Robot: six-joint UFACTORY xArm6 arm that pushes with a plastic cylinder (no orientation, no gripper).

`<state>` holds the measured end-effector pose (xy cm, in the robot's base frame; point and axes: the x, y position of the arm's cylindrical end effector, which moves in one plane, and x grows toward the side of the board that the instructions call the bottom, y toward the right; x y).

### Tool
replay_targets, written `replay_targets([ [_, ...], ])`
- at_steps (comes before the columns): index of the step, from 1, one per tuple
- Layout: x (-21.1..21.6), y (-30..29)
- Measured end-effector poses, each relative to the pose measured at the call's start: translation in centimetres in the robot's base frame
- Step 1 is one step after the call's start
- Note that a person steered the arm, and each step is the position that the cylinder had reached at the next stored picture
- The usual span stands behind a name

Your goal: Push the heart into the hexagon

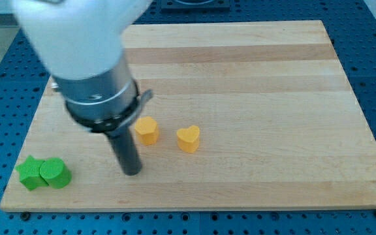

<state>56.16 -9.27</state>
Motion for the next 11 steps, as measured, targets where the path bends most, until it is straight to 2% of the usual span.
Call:
replay_targets([
  [3, -4.7, 11.2],
  [4, -7.3, 13.2],
  [5, -9.5, 13.3],
  [8, -10.2, 13.3],
  [11, -9.7, 5.2],
])
